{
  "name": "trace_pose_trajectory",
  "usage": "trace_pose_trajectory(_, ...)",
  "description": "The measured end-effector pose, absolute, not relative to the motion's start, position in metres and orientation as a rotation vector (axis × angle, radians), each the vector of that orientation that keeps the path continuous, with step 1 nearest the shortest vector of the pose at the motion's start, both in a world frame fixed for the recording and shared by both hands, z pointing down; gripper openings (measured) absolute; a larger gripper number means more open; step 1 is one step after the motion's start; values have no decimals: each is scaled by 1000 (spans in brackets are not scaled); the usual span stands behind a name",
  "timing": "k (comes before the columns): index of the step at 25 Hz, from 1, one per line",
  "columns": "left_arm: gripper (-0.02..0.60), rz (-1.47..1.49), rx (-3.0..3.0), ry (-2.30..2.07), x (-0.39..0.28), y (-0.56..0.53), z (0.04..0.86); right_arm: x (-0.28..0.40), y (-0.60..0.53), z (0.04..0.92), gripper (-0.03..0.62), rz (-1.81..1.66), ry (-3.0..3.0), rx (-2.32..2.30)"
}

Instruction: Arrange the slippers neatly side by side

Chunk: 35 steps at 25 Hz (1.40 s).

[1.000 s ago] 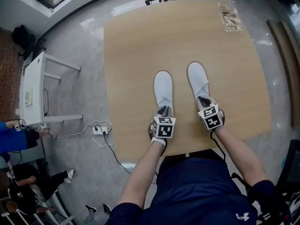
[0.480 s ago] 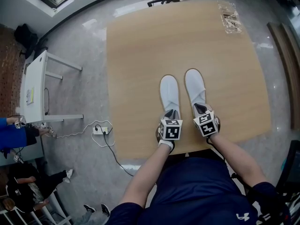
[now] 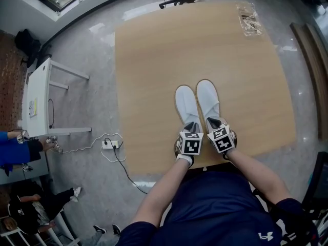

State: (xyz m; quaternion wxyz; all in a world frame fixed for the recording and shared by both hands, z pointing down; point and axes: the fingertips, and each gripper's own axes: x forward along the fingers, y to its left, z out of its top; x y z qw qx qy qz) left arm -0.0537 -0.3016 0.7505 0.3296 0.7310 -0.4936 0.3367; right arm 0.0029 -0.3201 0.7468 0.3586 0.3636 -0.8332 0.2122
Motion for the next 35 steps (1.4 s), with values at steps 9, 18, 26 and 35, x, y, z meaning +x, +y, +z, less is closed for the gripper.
trace_pose_trajectory(9,43,911,1940,-1279,-49,-302,754,2,-321,748,12,570,-2145,948)
trace_pose_trajectory(18,44,730,1981,-1232,-42,-316,702,6,-347,702,12,664,-2311,1070)
trace_pose_trajectory(26,35,464,2140,-1186,-21,-314,611,15,-350,639,12,753,-2451,1088)
trace_pose_trajectory(35,21,282,2353,-1237,-24,-307,502,35,-350,541,12,821,-2630,1172)
